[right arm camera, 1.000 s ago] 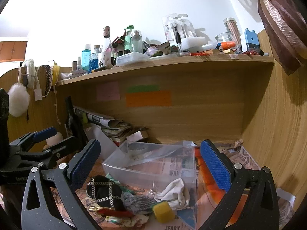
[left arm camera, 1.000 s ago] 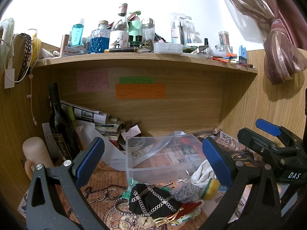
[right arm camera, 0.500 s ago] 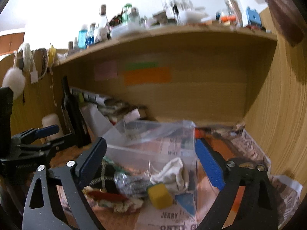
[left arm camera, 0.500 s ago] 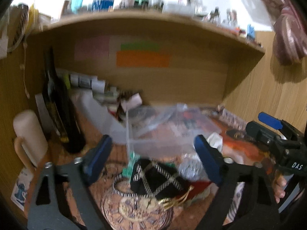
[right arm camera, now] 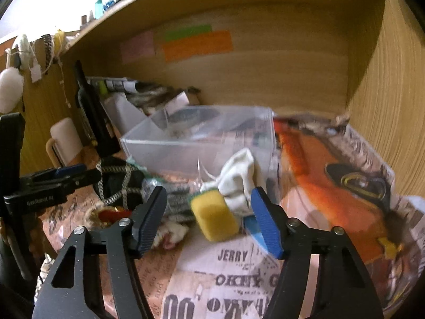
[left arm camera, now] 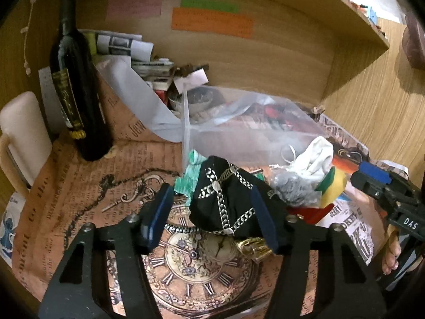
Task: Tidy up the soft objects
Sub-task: 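Grasp the black chain-pattern pouch with the left tool while the right tool grasps the yellow sponge, then lift the pouch with the left tool while the right tool carries the sponge toward the clear box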
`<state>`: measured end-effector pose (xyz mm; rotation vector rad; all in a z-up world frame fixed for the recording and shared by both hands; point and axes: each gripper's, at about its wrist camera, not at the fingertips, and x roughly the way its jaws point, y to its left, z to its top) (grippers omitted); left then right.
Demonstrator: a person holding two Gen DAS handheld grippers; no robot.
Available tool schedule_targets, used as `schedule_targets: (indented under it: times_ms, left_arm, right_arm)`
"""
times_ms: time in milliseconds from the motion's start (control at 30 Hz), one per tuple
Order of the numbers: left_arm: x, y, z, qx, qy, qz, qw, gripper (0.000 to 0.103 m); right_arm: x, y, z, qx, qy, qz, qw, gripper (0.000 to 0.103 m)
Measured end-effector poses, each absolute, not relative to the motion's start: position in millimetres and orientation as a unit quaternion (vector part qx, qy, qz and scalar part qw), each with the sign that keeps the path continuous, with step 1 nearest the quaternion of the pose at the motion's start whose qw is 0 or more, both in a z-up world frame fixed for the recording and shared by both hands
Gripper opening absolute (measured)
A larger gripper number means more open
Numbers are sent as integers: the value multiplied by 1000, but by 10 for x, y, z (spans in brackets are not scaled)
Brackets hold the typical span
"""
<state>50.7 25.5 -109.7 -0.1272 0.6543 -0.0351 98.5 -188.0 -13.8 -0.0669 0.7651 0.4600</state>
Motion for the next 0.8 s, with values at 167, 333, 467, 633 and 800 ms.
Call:
schedule_targets:
  times_ms: [167, 333, 467, 633, 800]
  left_arm:
    - [626, 260, -1164, -70, 335, -24, 939, 34]
    - [672, 294, -1194, -70, 326, -17, 943, 16]
    - [685, 300, -1182, -66, 322, -17, 944, 14]
    - [679, 277, -1074, -59, 311, -21, 948, 12]
    - [657, 240, -845, -48, 284, -25, 957, 11]
  right_arm:
    - [1052, -1903, -285, -23, 393, 224, 892, 52]
    - [1091, -1841, -352, -26, 400, 235, 886, 35]
    - [1093, -1799, -377, -34, 398, 237, 885, 27]
    - [1084, -1825, -288, -31, 384, 238, 892, 25]
    - [1064, -1835, -101, -31, 355, 237, 904, 25]
